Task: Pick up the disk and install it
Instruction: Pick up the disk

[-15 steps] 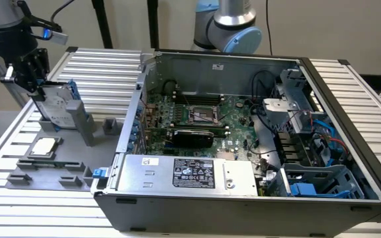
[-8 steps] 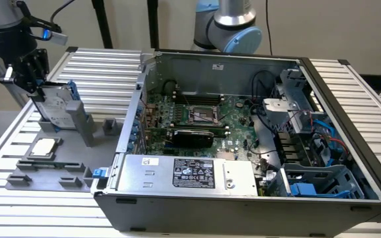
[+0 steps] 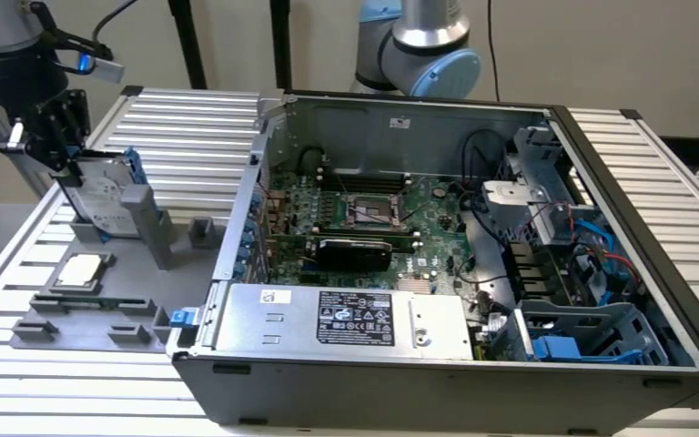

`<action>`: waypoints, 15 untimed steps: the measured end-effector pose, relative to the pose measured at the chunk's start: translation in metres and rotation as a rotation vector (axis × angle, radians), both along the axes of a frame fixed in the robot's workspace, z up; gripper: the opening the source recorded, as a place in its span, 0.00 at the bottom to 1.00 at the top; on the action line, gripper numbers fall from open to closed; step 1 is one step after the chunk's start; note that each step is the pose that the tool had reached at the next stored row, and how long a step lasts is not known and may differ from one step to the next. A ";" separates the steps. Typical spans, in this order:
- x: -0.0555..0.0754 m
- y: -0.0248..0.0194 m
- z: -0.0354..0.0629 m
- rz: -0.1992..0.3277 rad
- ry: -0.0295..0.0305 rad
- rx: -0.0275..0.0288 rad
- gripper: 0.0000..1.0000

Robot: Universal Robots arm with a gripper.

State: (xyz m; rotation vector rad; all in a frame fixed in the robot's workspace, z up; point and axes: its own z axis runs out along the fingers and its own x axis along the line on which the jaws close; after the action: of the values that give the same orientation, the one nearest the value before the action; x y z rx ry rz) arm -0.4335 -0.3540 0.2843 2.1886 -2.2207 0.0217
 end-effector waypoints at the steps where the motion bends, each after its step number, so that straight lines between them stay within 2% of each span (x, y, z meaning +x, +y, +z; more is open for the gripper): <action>1: 0.000 0.0000 0.0001 0.000 -0.0001 0.0000 0.00; 4: 0.000 0.0000 0.0023 0.000 -0.0001 0.0000 0.00; 8: 0.000 0.0000 0.0106 0.000 0.0000 0.0000 0.00; 15: 0.000 0.0000 0.0355 0.000 -0.0002 0.0000 0.00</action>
State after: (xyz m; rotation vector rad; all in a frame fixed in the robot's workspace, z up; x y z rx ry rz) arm -0.4335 -0.3540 0.3197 2.1886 -2.2209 0.0219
